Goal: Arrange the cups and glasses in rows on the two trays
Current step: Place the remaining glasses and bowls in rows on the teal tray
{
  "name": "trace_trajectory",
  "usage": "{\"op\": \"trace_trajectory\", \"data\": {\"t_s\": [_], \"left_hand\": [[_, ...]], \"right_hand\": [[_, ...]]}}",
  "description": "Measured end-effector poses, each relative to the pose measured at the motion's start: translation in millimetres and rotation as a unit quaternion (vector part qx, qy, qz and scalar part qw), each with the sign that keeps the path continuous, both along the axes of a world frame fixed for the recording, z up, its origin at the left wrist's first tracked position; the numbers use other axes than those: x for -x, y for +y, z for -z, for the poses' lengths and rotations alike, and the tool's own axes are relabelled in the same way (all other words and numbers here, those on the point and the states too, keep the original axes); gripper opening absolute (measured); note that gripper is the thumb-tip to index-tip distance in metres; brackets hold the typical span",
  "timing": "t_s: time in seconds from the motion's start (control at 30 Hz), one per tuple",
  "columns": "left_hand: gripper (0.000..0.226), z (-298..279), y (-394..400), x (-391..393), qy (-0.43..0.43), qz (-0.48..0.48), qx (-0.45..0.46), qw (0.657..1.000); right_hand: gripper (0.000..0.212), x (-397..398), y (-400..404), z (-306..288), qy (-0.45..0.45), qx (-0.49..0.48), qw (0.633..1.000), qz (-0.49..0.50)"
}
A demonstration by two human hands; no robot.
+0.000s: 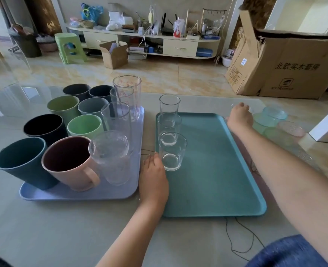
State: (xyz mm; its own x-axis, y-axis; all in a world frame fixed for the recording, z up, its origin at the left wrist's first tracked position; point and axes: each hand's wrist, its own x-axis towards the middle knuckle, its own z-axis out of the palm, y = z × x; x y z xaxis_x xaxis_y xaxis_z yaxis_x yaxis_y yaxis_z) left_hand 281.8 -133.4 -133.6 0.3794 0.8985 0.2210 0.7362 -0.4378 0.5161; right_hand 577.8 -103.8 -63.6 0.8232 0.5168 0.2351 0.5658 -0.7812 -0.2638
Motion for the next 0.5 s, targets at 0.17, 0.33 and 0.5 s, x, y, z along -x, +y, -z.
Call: {"op": "trace_trajectory", "data": {"t_s": [0.17,0.33,0.5], "left_hand": [[0.062,-1.8,-1.7,0.0,-0.011,0.006,0.013,1.000],[0.063,-3.4,-3.1,0.3,-0.010,0.000,0.019,1.000],[0.060,-8.2,-6.0,3.0,-0.004,-0.003,0.025,1.000]], "right_hand": [[0.024,-5.6,-12.0,6.1,0.025,0.002,0.999,-0.025],[0.008,1.9,-27.1,-14.1,-0.026,-0.046,0.996,-0.070],[0.012,44.3,-60.0,-55.6,0.007,-0.010,0.982,-0.190]]}}
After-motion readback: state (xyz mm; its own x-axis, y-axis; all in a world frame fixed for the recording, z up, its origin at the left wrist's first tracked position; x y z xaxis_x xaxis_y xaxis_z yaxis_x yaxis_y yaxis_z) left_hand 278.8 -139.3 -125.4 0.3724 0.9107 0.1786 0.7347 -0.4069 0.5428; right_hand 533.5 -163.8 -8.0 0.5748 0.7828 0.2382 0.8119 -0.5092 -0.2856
